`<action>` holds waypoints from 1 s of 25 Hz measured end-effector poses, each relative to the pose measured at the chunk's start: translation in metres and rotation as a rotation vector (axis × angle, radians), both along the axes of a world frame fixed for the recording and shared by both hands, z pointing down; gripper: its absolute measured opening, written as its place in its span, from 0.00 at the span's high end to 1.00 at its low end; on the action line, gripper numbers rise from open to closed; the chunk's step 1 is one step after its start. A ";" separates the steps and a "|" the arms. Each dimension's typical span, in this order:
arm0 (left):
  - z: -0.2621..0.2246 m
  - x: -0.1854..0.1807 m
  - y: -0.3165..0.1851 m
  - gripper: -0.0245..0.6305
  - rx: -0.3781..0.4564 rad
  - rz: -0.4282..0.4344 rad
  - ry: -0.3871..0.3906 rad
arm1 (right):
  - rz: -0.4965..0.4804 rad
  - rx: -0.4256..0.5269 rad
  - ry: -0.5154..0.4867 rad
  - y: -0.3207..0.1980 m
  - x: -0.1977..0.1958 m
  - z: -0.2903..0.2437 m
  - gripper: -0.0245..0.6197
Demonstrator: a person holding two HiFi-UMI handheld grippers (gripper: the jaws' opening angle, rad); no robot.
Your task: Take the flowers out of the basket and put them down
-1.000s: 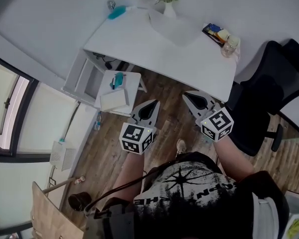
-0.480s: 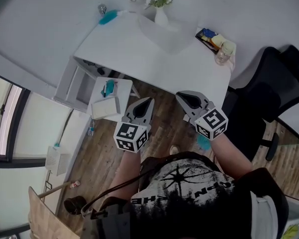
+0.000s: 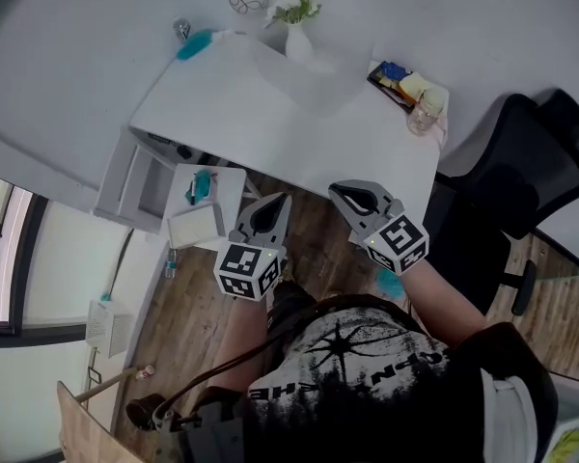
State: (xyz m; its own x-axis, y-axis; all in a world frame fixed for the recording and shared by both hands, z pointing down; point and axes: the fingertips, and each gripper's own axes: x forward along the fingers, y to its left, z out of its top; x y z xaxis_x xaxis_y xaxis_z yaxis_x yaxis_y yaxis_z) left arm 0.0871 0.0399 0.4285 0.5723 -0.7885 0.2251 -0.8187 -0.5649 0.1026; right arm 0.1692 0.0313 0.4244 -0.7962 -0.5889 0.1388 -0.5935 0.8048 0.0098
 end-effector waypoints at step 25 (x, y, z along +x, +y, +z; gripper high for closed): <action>0.005 -0.097 -0.199 0.95 -0.026 0.226 0.018 | 0.203 -0.015 0.036 -0.185 -0.107 -0.002 0.93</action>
